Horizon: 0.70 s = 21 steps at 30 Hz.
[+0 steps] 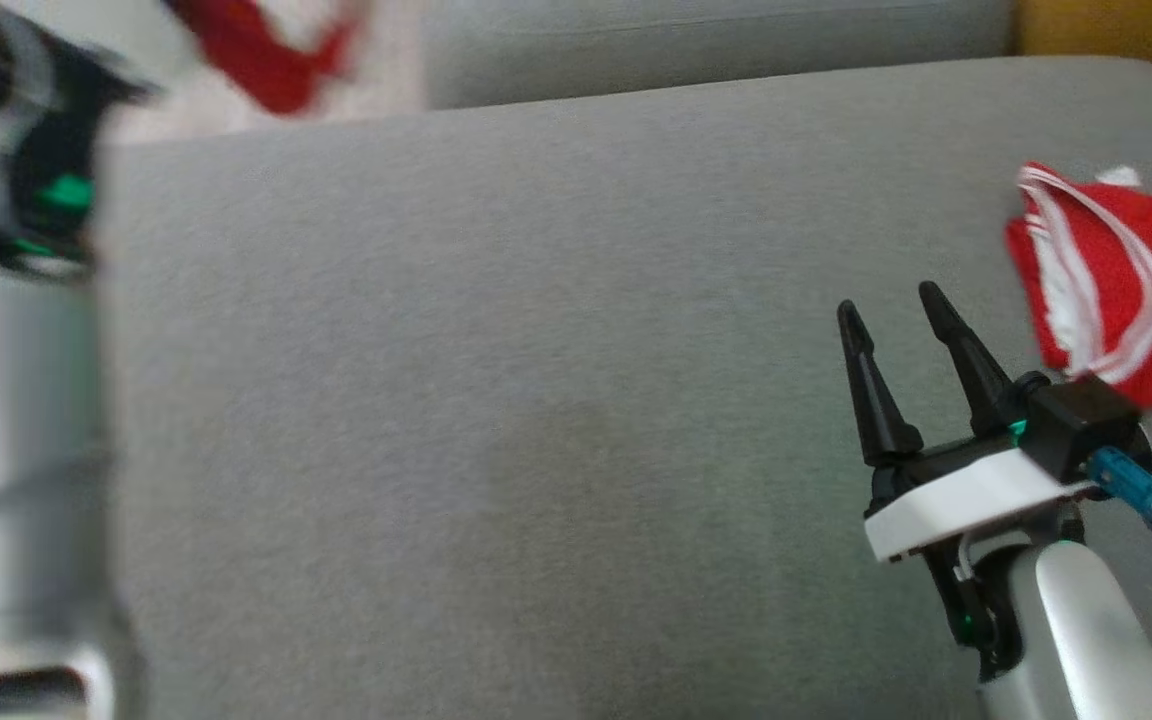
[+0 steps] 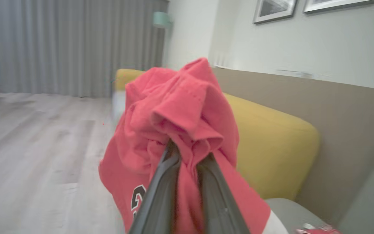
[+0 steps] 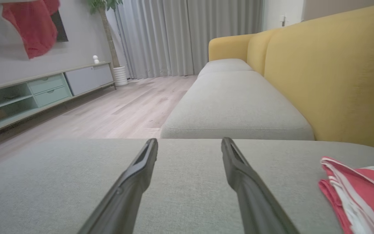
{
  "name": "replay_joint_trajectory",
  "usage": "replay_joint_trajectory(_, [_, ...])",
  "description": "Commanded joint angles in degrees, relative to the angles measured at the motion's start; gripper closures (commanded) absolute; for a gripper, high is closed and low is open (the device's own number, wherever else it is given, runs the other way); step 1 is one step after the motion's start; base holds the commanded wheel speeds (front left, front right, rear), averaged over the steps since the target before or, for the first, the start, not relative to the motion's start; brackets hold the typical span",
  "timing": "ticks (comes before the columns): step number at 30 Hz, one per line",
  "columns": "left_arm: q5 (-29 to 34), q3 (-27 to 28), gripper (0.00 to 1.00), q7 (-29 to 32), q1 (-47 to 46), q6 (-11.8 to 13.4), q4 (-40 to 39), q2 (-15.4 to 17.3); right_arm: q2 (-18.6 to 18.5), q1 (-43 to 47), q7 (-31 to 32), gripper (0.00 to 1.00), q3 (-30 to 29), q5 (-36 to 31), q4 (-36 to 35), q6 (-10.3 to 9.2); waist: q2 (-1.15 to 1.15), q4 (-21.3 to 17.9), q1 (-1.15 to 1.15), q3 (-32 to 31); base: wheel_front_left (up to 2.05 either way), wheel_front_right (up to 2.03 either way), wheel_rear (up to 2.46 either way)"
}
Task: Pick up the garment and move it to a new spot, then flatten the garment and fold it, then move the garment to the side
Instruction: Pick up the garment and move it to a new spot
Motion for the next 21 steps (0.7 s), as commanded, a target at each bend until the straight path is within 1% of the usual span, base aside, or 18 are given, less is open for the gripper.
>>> replay_joint_trajectory(1, [-0.65, 0.72, 1.00, 0.12, -0.31, -0.23, -2.44, 0.80, 0.44, -1.23, -0.07, 0.00, 1.21, 0.27, -2.09, -0.04, 0.00, -2.80, 0.01, -0.92, 0.00, 0.00, 0.00])
replay_joint_trajectory(5, [-2.71, -2.76, 1.00, -2.14, 5.76, 0.09, -4.54, -5.29, 0.63, -2.08, 0.34, 0.00, 2.02, 0.44, -2.24, -0.04, 0.00, -6.80, 0.01, 0.04, 0.00, 0.00, 0.00])
replay_joint_trajectory(8, [-2.27, -4.83, 1.00, -5.42, 11.09, 0.59, -3.30, -7.20, 0.77, -3.06, 0.31, 0.00, 3.09, 0.76, -2.10, -0.04, 0.00, -10.04, 0.01, 0.97, 0.00, 0.00, 0.00])
replay_joint_trajectory(11, [-1.28, -6.71, 1.00, -9.48, 16.56, 1.43, 0.07, -8.26, 0.89, -3.83, 0.31, 0.00, 4.03, 0.82, -1.78, -0.04, 0.00, -12.93, 0.01, 1.80, 0.00, 0.00, 0.00])
replay_joint_trajectory(13, [1.65, -8.03, 1.00, -12.73, 19.72, 2.29, 3.47, -8.25, 0.96, -4.33, 0.19, 0.00, 4.49, 1.01, -1.58, -0.04, 0.00, -14.47, 0.01, 2.39, 0.00, 0.00, 0.00])
replay_joint_trajectory(15, [3.63, -9.04, 1.00, -15.59, 22.33, 3.16, 7.54, -8.37, 1.03, -4.70, -0.01, 0.00, 4.85, 1.32, -1.34, -0.04, 0.00, -15.47, 0.01, 2.77, 0.00, 0.00, 0.00])
replay_joint_trajectory(18, [5.78, -10.46, 1.00, -19.25, 24.24, 4.02, 13.35, -8.59, 1.08, -4.83, -0.23, 0.00, 4.73, 1.46, -0.99, -0.04, 0.00, -15.74, 0.01, 3.01, 0.00, 0.00, 0.00])
replay_joint_trajectory(19, [6.60, -10.78, 0.56, -20.61, 24.37, 4.47, 15.07, -8.64, 1.08, -4.74, -0.19, 0.00, 4.55, 1.42, -0.86, -0.04, 0.00, -15.54, 0.01, 2.99, 0.00, 0.00, 0.00])
replay_joint_trajectory(20, [7.12, -11.15, 0.00, -21.74, 24.35, 4.65, 16.67, -8.72, 1.07, -4.59, -0.18, 0.00, 4.30, 1.35, -0.79, -0.04, 0.00, -15.14, 0.01, 2.92, 0.00, 0.00, 0.00])
replay_joint_trajectory(21, [7.49, -11.40, 0.00, -23.15, 24.15, 4.69, 17.88, -8.80, 1.04, -4.44, -0.01, 0.00, 4.20, 1.34, -0.69, -0.04, 0.00, -14.74, 0.01, 2.80, 0.00, 0.00, 0.00])
